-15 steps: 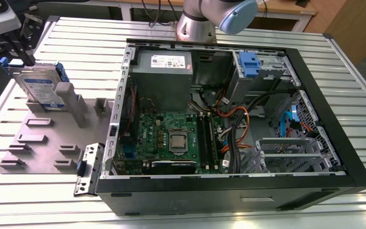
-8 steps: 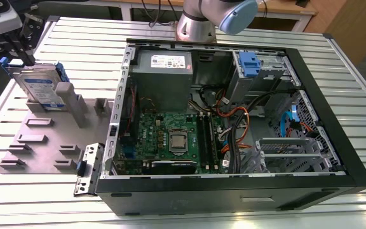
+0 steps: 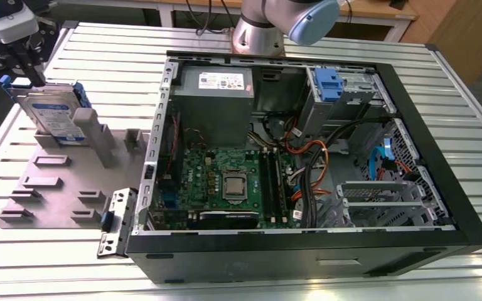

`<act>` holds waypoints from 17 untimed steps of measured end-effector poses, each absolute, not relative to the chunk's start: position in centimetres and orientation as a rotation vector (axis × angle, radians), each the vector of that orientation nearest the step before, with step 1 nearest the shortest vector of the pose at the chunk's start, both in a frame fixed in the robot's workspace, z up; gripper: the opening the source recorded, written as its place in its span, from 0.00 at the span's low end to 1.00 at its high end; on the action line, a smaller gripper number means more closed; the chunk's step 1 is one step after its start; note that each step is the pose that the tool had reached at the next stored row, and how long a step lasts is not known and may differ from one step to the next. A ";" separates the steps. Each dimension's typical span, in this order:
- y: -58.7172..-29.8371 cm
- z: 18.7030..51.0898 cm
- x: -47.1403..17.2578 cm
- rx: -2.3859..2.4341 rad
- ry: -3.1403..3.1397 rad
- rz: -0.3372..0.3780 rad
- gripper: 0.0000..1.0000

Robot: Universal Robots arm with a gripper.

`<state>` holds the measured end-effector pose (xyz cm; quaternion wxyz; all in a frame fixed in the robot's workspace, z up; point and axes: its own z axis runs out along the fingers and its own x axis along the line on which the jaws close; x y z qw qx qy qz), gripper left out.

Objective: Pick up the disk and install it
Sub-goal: 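Pick up the disk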

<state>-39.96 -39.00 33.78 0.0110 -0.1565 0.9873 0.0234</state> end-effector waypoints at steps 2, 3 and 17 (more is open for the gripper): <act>-39.0 33.8 -40.0 -0.546 3.071 0.074 0.11; -39.0 33.8 -40.0 -0.573 3.067 0.074 0.11; -39.0 33.7 -40.0 -0.960 2.975 0.078 0.11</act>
